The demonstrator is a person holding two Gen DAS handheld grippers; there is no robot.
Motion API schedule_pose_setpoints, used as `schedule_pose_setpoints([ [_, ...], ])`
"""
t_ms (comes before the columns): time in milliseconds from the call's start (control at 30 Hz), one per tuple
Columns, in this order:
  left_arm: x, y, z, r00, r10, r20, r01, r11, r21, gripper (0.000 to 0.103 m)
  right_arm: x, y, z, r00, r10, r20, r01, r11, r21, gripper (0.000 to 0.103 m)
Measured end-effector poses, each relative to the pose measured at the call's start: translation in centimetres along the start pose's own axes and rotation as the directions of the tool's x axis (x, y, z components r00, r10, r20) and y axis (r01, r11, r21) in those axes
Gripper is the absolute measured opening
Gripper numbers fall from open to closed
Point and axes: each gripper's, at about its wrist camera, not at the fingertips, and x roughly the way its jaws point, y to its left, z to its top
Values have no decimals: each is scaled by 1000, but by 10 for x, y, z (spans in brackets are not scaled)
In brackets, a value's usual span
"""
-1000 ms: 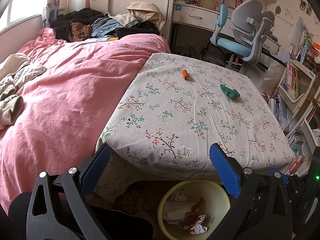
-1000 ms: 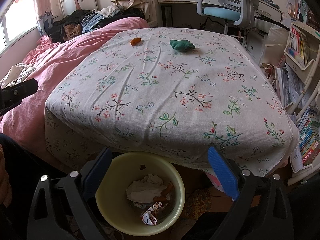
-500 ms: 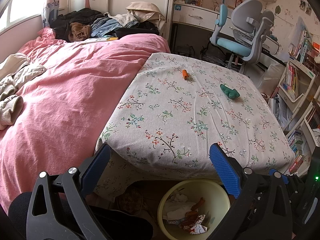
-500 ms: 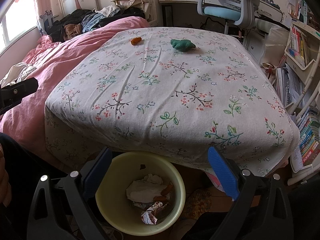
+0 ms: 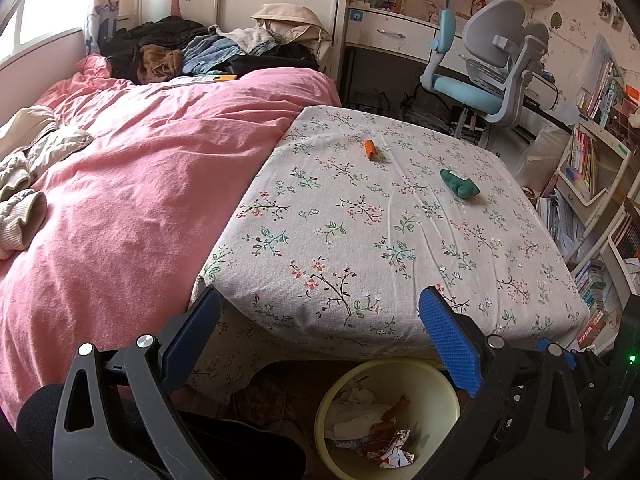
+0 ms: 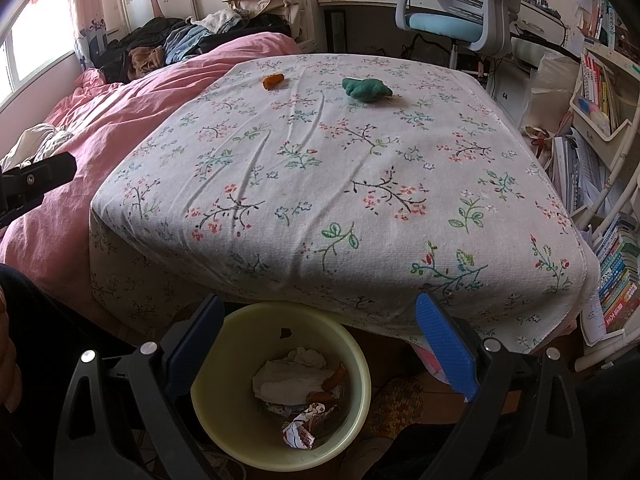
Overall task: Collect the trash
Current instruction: 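Grasp the orange peel with the left tool while the right grasps the green plush toy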
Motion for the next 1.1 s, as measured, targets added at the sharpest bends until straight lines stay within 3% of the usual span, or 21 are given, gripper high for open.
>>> schedule_pose_setpoints([
  [300,-1,7,13,1000,-11,20,12,1000,-18,96,-7,0,19,999,31,37,-32,999,18,93],
  [600,31,28,75,1000,2,23,0,997,-76,96,3,3,78,994,93,59,-90,994,-55,93],
  [700,55,22,100,1000,-14,11,15,997,-71,96,19,2,102,996,84,39,-81,994,-80,93],
  [900,116,-11,151,999,-33,0,33,999,29,96,54,-8,150,997,71,26,-67,987,-145,92],
  [1100,195,-40,187,997,-55,-63,59,996,64,96,93,-41,180,994,109,17,-109,993,-48,84],
])
